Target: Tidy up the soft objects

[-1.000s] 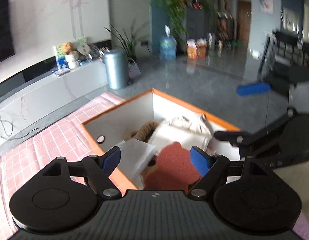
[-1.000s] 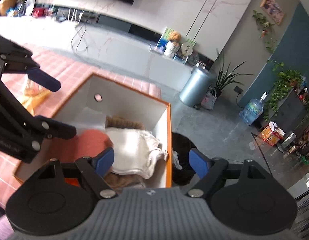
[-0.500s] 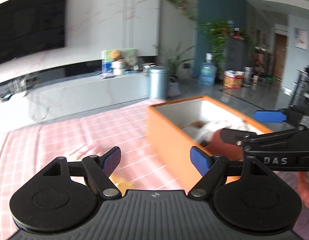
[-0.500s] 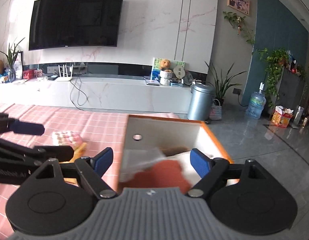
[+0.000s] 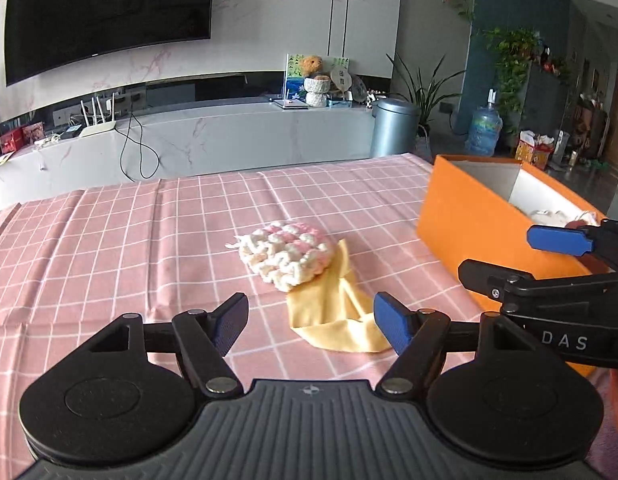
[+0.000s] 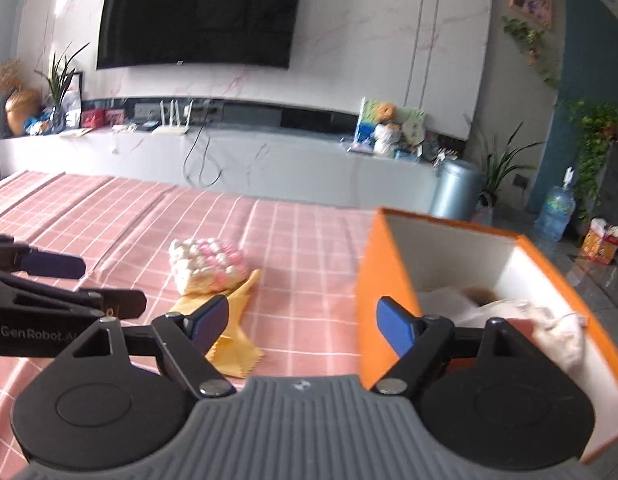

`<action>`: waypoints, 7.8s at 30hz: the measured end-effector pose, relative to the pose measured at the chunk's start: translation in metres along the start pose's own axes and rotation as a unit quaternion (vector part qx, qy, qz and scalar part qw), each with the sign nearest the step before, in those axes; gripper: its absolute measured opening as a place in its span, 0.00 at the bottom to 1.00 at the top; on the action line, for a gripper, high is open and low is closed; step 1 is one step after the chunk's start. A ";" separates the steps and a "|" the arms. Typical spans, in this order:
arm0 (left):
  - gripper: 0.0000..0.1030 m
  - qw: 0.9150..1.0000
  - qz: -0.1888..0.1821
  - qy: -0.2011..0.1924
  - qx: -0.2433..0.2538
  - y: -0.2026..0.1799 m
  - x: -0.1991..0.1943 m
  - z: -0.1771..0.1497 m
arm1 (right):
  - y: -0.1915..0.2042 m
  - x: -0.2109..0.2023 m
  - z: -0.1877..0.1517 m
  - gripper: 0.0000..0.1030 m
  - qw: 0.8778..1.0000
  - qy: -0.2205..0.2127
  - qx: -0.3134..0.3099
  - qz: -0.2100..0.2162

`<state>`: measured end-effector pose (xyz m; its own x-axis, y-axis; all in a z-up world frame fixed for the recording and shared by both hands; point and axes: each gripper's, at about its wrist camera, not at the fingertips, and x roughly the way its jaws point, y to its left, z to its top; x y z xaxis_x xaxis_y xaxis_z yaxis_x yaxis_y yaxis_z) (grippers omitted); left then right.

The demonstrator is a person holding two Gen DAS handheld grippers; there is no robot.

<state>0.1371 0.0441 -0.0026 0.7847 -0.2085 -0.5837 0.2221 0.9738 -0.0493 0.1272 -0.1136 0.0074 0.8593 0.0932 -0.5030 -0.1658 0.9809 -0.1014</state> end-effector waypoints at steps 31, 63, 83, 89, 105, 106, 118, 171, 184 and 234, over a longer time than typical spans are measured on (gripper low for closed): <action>0.97 0.982 -0.106 0.064 0.145 0.047 0.146 0.043 | 0.054 0.171 0.004 0.49 0.988 0.110 0.005 0.107; 0.29 0.999 -0.009 -0.011 -0.040 0.057 0.057 0.015 | 0.056 0.116 0.014 0.00 0.993 0.040 -0.022 0.106; 0.29 0.995 0.005 -0.040 -0.086 0.010 -0.031 -0.005 | 0.025 -0.005 0.018 0.00 0.996 -0.043 -0.011 0.079; 0.29 0.996 -0.022 -0.055 -0.067 -0.019 -0.046 -0.002 | -0.006 -0.048 0.014 0.00 0.995 -0.062 0.031 0.073; 0.29 0.985 -0.134 -0.093 0.048 -0.139 -0.047 0.048 | -0.121 -0.117 0.019 0.00 0.996 -0.080 0.030 -0.030; 0.29 0.984 -0.142 -0.088 0.059 -0.149 -0.044 0.051 | -0.129 -0.118 0.019 0.00 0.996 -0.077 0.026 -0.039; 0.29 0.965 -0.201 0.043 0.166 -0.215 0.017 0.053 | -0.207 -0.078 -0.012 0.00 0.997 0.054 0.000 -0.058; 0.81 0.966 -0.195 0.066 0.154 -0.187 0.012 0.067 | -0.203 -0.063 -0.001 0.80 0.988 0.115 -0.105 -0.023; 0.81 0.984 -0.142 -0.018 0.108 -0.178 -0.014 0.048 | -0.174 -0.097 0.007 0.96 0.982 0.094 -0.148 -0.075; 0.90 0.998 0.037 -0.044 0.004 -0.149 -0.035 -0.026 | -0.141 -0.121 -0.072 0.97 0.975 0.021 0.178 -0.128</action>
<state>0.0617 -0.0910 0.0046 0.8474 -0.1435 -0.5112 0.1661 0.9861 -0.0015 0.0112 -0.2753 0.0208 0.8284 -0.1620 -0.5363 0.2365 0.9689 0.0725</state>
